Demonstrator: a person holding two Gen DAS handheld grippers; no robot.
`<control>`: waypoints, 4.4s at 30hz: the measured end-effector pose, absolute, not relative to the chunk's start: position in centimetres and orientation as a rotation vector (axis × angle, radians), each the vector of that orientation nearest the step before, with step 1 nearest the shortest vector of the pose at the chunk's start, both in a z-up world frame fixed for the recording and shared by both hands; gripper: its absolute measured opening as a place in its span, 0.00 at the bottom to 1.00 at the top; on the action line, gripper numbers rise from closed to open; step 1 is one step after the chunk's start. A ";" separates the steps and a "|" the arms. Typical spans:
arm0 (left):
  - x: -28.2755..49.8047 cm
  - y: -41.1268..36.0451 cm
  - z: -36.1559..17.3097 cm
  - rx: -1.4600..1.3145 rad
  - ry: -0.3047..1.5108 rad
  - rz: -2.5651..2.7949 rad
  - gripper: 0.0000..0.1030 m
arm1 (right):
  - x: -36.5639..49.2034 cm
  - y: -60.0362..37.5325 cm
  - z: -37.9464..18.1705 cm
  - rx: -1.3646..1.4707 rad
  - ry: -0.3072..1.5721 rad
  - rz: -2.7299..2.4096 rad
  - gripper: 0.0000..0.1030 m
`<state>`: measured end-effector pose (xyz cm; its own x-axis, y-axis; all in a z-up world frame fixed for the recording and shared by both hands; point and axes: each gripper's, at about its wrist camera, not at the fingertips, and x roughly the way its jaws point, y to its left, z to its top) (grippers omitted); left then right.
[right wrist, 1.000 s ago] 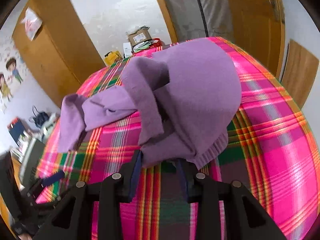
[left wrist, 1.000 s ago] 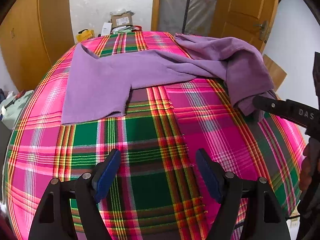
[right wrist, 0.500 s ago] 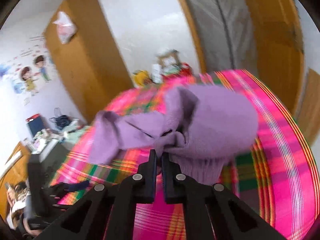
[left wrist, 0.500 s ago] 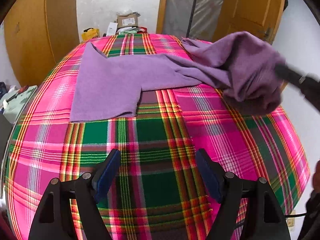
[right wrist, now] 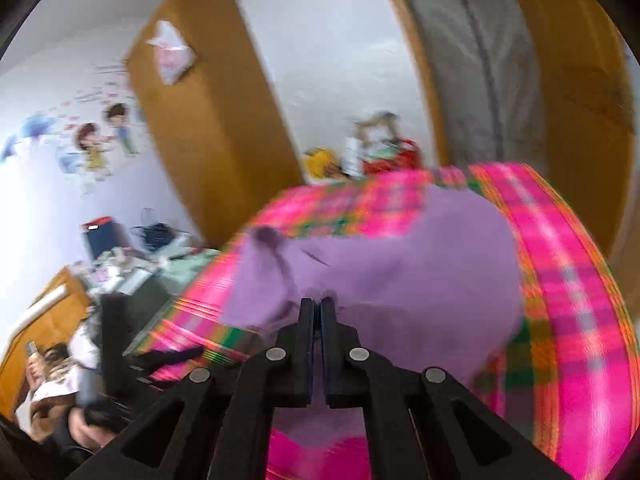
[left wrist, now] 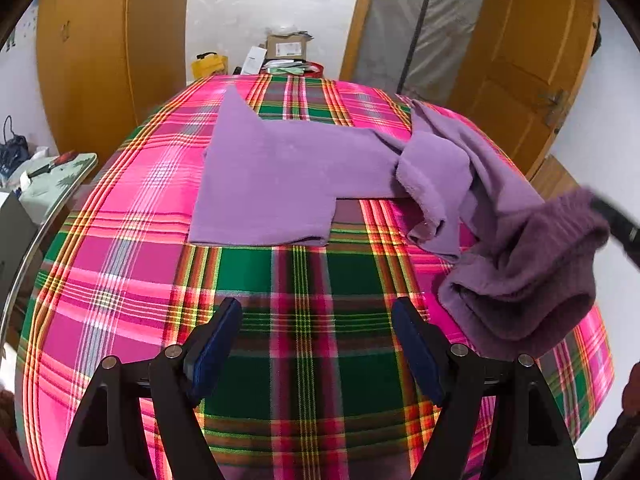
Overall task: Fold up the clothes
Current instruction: 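Lift the sweatshirt with the right gripper and shake it out over the bed, then grasp the sweatshirt cuff with the left gripper while the right gripper holds the hem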
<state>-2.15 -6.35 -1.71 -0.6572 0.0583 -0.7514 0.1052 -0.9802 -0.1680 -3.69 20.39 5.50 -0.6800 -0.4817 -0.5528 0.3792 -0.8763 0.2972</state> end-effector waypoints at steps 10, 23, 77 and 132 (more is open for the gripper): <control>-3.1 -4.6 -2.2 1.349 0.309 -2.873 0.76 | -2.2 28.7 2.2 1.087 -0.314 -2.735 0.05; -4.1 -2.2 -2.0 1.394 0.260 -2.986 0.76 | -5.2 25.9 2.6 1.026 -0.243 -2.616 0.28; -6.5 -8.8 -2.0 1.314 0.436 -2.858 0.76 | -25.7 21.6 5.2 0.978 0.165 -2.611 0.33; -0.1 -10.9 5.6 1.022 0.546 -3.057 0.18 | -6.8 27.0 1.6 0.874 -0.069 -2.392 0.44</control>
